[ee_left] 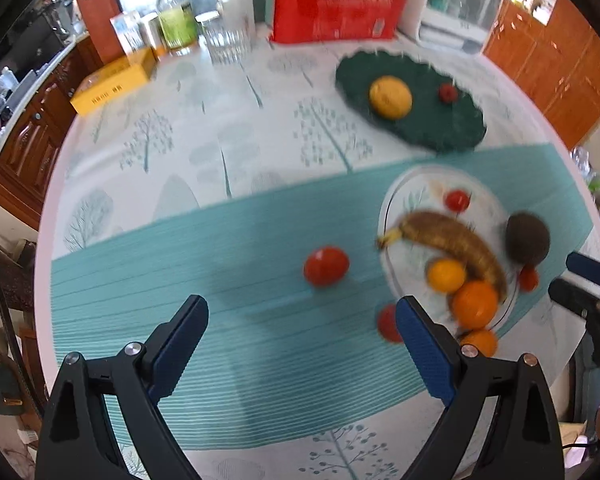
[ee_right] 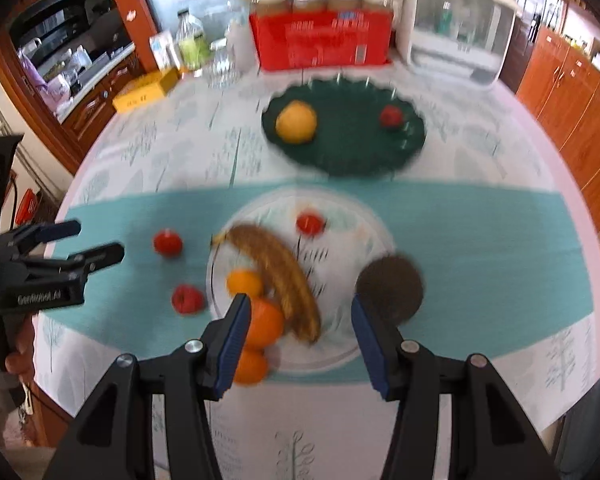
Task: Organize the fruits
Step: 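Open both tools and withdraw them back toward the white fruit plate, then grasp the mandarin orange with the right tool while the left tool grasps the red apple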
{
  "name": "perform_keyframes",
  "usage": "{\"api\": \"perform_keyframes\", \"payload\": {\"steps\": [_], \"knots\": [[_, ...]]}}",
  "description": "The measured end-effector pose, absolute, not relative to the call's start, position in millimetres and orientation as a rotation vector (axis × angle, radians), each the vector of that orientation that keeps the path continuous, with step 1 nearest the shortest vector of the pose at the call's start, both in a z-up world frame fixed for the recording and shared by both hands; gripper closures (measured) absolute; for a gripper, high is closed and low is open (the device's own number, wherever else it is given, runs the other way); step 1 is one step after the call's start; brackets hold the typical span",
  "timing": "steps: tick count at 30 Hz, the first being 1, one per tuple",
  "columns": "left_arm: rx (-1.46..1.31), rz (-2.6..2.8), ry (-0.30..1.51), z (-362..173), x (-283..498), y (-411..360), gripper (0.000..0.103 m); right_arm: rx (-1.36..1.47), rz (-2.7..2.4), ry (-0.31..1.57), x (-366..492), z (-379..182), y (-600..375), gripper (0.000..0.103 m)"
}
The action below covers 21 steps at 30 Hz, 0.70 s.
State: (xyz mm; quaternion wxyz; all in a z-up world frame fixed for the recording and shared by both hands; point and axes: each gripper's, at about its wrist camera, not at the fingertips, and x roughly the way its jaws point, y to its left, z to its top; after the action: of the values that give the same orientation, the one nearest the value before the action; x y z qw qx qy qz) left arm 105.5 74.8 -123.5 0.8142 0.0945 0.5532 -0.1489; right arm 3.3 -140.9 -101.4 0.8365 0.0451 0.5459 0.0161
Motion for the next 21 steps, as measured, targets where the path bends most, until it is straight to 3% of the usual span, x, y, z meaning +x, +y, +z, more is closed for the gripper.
{"api": "perform_keyframes", "payload": {"steps": [9, 21], "knots": [[0.248, -0.386, 1.230, -153.2, 94.3, 74.0, 0.012, 0.128, 0.099, 1.262, -16.5, -150.3, -117.4, 0.051], [0.252, -0.529, 1.265, -170.3, 84.3, 38.3, 0.026, 0.157, 0.136, 1.298, -4.7, -184.2, -98.0, 0.051]]}}
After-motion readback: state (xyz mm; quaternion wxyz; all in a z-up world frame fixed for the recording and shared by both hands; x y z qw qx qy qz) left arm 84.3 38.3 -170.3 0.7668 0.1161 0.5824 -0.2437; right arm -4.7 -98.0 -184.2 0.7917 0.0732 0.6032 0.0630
